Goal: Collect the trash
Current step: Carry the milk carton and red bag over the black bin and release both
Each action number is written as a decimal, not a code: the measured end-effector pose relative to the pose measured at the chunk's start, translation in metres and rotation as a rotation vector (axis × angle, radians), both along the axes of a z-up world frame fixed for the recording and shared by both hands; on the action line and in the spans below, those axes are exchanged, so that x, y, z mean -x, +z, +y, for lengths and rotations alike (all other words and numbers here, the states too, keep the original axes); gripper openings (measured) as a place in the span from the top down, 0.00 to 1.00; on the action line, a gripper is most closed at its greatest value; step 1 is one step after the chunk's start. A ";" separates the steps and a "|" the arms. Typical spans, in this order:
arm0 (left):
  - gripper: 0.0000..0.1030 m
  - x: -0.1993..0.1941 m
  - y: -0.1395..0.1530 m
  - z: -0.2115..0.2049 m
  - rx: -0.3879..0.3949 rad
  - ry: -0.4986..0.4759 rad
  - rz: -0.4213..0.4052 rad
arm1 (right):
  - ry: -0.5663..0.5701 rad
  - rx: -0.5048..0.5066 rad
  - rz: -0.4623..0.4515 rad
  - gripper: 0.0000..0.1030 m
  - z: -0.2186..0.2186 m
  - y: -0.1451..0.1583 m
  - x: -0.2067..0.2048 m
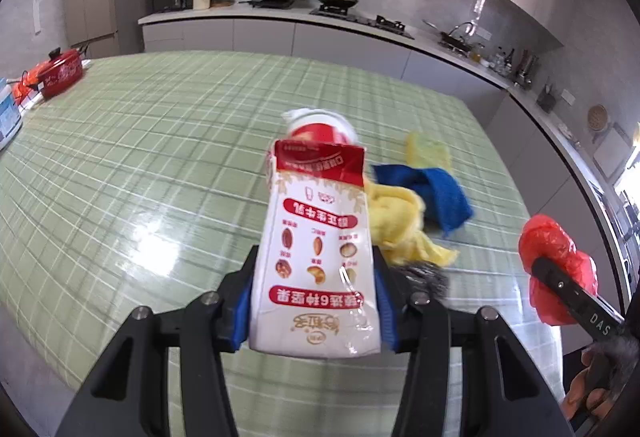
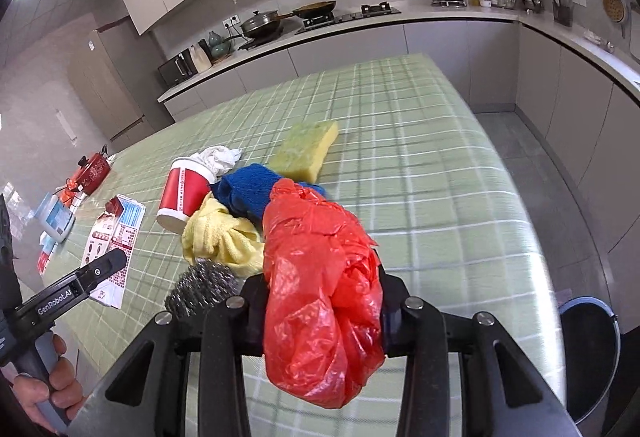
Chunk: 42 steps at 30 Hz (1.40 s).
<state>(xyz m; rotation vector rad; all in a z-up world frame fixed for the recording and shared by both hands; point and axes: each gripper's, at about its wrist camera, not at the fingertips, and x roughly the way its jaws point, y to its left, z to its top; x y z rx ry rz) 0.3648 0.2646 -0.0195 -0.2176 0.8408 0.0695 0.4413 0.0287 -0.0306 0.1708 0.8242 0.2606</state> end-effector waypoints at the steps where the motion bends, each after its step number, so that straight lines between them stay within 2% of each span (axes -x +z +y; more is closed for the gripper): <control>1: 0.50 0.002 0.001 -0.005 0.003 -0.008 -0.004 | -0.005 -0.003 -0.002 0.60 -0.004 0.001 0.002; 8: 0.50 0.013 0.011 -0.039 -0.009 -0.109 -0.027 | -0.084 -0.010 -0.033 0.60 -0.031 0.012 0.033; 15: 0.50 0.026 0.008 -0.058 0.018 -0.180 -0.027 | -0.131 0.021 -0.016 0.60 -0.040 0.012 0.065; 24: 0.50 0.047 0.005 -0.086 0.010 -0.217 -0.019 | -0.153 0.026 0.006 0.60 -0.064 0.005 0.098; 31: 0.50 0.059 0.012 -0.137 0.002 -0.218 -0.051 | -0.164 0.016 -0.020 0.60 -0.117 0.009 0.111; 36: 0.50 0.065 0.011 -0.205 0.021 -0.228 -0.039 | -0.186 0.016 -0.006 0.60 -0.196 0.004 0.119; 42: 0.50 0.063 0.000 -0.291 0.048 -0.292 -0.009 | -0.252 0.024 0.035 0.60 -0.288 -0.011 0.122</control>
